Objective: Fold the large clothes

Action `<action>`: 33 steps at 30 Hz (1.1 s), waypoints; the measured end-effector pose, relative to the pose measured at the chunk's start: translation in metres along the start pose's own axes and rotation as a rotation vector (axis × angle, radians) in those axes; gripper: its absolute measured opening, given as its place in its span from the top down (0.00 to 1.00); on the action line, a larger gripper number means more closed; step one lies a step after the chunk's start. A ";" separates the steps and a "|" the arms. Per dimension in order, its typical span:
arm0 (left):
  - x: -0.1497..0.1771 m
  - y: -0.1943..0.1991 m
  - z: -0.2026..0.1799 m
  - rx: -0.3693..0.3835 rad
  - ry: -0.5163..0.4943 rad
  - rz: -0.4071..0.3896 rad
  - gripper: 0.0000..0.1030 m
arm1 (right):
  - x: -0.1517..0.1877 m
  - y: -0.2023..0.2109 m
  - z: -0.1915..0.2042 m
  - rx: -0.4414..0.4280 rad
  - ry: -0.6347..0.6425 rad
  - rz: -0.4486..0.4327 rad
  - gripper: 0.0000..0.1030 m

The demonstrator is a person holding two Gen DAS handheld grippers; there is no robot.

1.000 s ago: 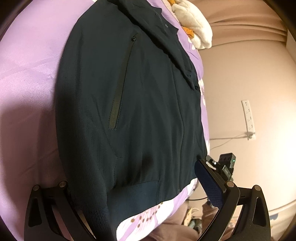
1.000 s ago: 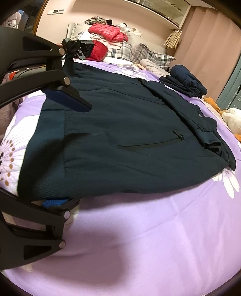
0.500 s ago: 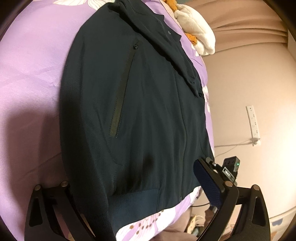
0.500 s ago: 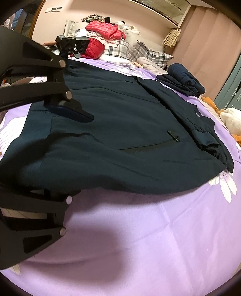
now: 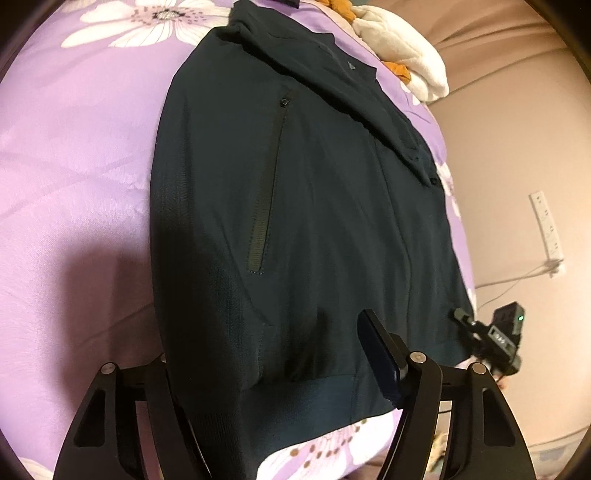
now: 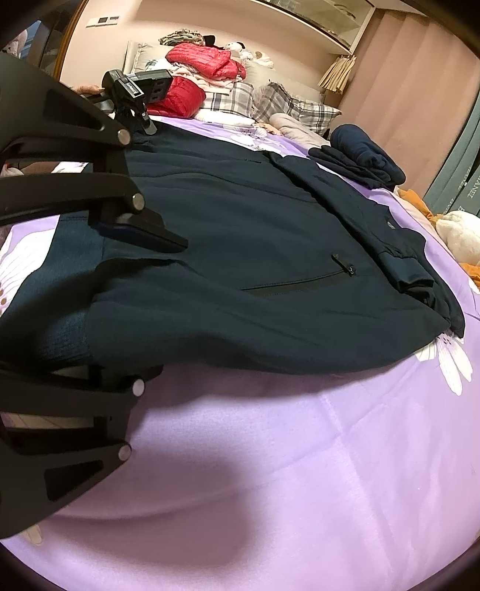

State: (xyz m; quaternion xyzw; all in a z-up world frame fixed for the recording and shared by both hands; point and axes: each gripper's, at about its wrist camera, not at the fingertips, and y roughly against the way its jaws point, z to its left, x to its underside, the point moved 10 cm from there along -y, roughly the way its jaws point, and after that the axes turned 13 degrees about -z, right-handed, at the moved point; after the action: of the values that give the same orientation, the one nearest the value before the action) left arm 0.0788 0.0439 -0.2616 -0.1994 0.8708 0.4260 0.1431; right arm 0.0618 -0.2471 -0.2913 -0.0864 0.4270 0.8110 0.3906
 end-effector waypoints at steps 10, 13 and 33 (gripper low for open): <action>0.002 0.001 0.001 -0.068 -0.071 -0.021 0.39 | 0.000 -0.002 0.002 0.021 0.016 -0.002 0.56; 0.002 -0.001 0.000 -0.072 -0.076 -0.026 0.39 | -0.001 -0.002 0.001 0.025 0.017 -0.001 0.58; 0.003 -0.002 0.000 -0.118 -0.130 -0.039 0.43 | -0.001 -0.001 -0.003 0.038 0.022 -0.006 0.64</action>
State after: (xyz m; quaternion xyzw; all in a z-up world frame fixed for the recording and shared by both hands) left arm 0.0765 0.0421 -0.2641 -0.1965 0.8289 0.4859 0.1958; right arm 0.0629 -0.2500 -0.2931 -0.0892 0.4466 0.8005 0.3897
